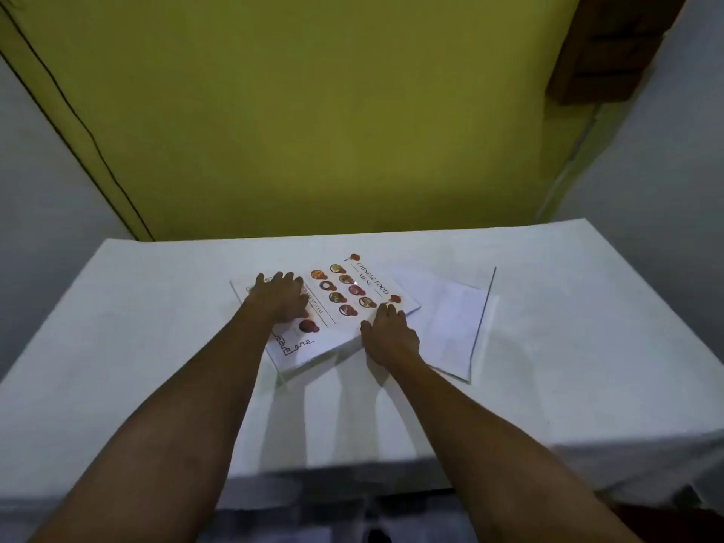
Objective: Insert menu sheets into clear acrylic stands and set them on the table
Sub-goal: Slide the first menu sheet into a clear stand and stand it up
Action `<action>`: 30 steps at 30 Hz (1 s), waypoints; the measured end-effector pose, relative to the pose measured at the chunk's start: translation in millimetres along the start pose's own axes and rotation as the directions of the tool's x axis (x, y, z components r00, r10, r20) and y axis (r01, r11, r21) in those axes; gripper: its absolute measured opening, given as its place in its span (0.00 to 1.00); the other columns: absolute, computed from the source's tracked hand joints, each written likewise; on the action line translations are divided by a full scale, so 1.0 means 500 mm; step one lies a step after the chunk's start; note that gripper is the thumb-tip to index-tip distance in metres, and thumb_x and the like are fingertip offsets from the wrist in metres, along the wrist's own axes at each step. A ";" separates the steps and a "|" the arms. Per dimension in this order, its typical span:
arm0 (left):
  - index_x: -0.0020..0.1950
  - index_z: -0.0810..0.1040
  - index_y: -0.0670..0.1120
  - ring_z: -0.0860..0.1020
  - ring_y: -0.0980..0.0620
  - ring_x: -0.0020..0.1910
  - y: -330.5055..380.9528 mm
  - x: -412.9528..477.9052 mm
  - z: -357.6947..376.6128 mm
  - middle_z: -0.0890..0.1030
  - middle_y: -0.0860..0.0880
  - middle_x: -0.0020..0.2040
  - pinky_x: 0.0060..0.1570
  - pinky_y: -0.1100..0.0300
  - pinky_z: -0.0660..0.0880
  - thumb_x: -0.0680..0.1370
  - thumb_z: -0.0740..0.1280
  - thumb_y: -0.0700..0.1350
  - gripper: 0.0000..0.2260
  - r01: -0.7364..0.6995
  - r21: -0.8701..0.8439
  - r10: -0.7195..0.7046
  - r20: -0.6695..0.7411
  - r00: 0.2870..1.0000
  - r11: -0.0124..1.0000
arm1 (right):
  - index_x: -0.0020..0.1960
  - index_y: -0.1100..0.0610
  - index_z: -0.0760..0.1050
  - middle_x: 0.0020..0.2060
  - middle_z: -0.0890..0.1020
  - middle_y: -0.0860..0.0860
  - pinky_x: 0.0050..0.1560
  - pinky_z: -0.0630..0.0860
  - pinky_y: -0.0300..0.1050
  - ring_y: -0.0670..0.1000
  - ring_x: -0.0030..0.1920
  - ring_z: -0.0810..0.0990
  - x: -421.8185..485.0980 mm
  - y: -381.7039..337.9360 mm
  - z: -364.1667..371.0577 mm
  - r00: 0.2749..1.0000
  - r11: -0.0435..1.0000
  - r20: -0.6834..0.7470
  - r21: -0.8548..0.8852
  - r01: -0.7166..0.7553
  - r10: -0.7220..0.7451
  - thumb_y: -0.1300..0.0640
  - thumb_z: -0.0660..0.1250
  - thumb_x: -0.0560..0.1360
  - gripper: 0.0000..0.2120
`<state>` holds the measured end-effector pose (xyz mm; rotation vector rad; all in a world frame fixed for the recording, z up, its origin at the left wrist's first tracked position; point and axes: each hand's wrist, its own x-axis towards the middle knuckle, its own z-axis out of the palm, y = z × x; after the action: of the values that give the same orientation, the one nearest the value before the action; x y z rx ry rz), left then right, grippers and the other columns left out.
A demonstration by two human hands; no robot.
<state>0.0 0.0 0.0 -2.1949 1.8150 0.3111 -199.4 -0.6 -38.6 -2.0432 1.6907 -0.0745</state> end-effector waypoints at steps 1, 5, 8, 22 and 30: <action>0.72 0.64 0.42 0.64 0.43 0.72 -0.005 0.003 0.000 0.67 0.42 0.72 0.72 0.41 0.56 0.81 0.54 0.52 0.22 -0.001 0.012 0.000 0.009 1.000 1.000 | 0.76 0.61 0.55 0.74 0.64 0.56 0.66 0.69 0.59 0.57 0.73 0.63 -0.001 -0.005 0.001 1.000 0.999 0.002 0.012 -0.030 0.030 0.48 0.52 0.80 0.28; 0.72 0.63 0.42 0.64 0.43 0.73 -0.020 0.029 0.000 0.66 0.42 0.73 0.72 0.41 0.56 0.81 0.55 0.53 0.23 -0.068 0.051 0.067 0.030 0.997 0.996 | 0.77 0.62 0.52 0.77 0.57 0.55 0.69 0.67 0.59 0.56 0.77 0.56 0.005 -0.014 0.016 0.995 0.994 -0.009 0.047 -0.100 0.101 0.49 0.53 0.80 0.30; 0.71 0.65 0.42 0.65 0.43 0.71 -0.034 0.053 -0.003 0.68 0.42 0.71 0.71 0.41 0.57 0.81 0.53 0.52 0.21 -0.119 0.060 0.118 0.027 0.993 0.991 | 0.77 0.62 0.50 0.78 0.54 0.56 0.71 0.65 0.58 0.57 0.78 0.53 0.010 -0.028 0.026 0.980 0.975 -0.020 0.110 -0.194 0.198 0.49 0.53 0.80 0.31; 0.68 0.65 0.39 0.74 0.41 0.64 -0.077 0.127 0.005 0.74 0.41 0.65 0.61 0.47 0.69 0.79 0.58 0.54 0.24 -0.220 -0.072 0.216 -0.057 0.975 0.973 | 0.72 0.67 0.59 0.66 0.73 0.62 0.62 0.74 0.51 0.61 0.64 0.75 0.044 -0.112 0.051 0.768 0.604 -0.049 0.651 -0.461 0.639 0.57 0.63 0.76 0.28; 0.62 0.72 0.40 0.77 0.43 0.59 -0.069 0.121 -0.008 0.79 0.41 0.60 0.55 0.52 0.73 0.81 0.56 0.53 0.19 -0.174 -0.179 0.160 -0.088 0.983 0.968 | 0.61 0.65 0.74 0.58 0.81 0.58 0.52 0.74 0.44 0.59 0.58 0.80 0.063 -0.144 0.037 0.722 0.430 -0.001 0.804 -0.411 0.692 0.53 0.63 0.75 0.19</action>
<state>45.4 -51.1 -14.0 -2.2030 2.0945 0.4586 -120.1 -15.6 -34.5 -0.7732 1.9830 -0.8183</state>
